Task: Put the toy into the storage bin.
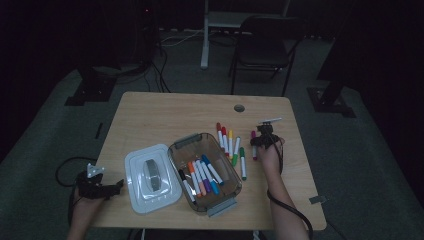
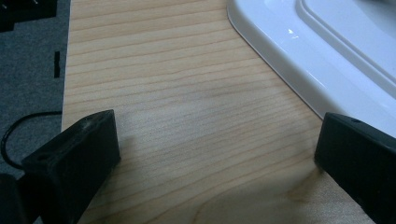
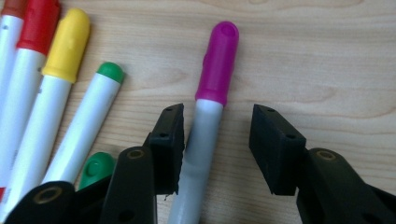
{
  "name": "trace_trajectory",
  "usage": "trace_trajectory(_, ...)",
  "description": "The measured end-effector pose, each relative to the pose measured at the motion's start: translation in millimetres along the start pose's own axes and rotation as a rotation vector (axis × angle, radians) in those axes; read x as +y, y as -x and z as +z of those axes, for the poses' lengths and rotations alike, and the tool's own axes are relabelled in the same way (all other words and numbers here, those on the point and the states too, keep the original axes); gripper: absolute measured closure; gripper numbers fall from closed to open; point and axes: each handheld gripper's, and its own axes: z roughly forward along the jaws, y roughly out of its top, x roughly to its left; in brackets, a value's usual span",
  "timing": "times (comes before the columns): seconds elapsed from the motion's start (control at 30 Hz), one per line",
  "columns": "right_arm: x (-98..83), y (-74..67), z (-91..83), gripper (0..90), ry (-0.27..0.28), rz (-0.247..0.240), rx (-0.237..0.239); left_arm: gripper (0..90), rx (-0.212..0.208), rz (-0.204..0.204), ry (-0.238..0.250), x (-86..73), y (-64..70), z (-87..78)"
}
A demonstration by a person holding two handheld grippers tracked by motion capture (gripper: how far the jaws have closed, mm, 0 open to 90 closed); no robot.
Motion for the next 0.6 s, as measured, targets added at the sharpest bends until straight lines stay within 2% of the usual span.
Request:
trace_trajectory(0.07,-0.1,0.4,-0.9,60.6,-0.008,0.008,-0.001,0.5,0.0,0.0,0.0,0.0,0.0,0.0)
trace_trajectory(0.1,-0.3,-0.3,-1.1,61.9,-0.012,0.002,-0.009,0.5,0.0,0.0,0.0,0.0,0.0,0.0)
trace_trajectory(0.13,-1.6,-1.1,-1.6,63.3,-0.012,-0.018,-0.039,0.5,0.0,0.0,0.0,0.0,0.0,0.0)
trace_trajectory(0.17,-1.6,-1.1,-1.6,63.3,-0.012,-0.018,-0.039,0.5,0.0,-0.001,0.001,0.0,0.1,0.1)
trace_trajectory(0.23,-3.3,-0.7,-2.2,73.0,-0.008,-0.033,-0.056,0.5,0.0,0.0,0.0,0.0,0.0,0.0)
trace_trajectory(0.3,-3.7,-0.2,-2.7,75.6,-0.009,-0.037,-0.064,0.5,0.0,-0.001,0.001,0.0,0.1,0.1)
trace_trajectory(0.33,-4.2,0.5,-2.8,76.2,-0.005,-0.035,-0.059,0.5,0.0,-0.001,0.001,0.0,0.1,0.1)
trace_trajectory(0.5,-9.7,11.4,-7.5,76.9,0.007,0.038,0.014,0.5,0.0,0.0,0.0,0.0,0.0,0.0)
trace_trajectory(0.6,-11.7,17.2,-17.8,77.0,0.032,0.063,0.049,0.5,0.0,-0.001,0.001,0.0,0.1,0.1)
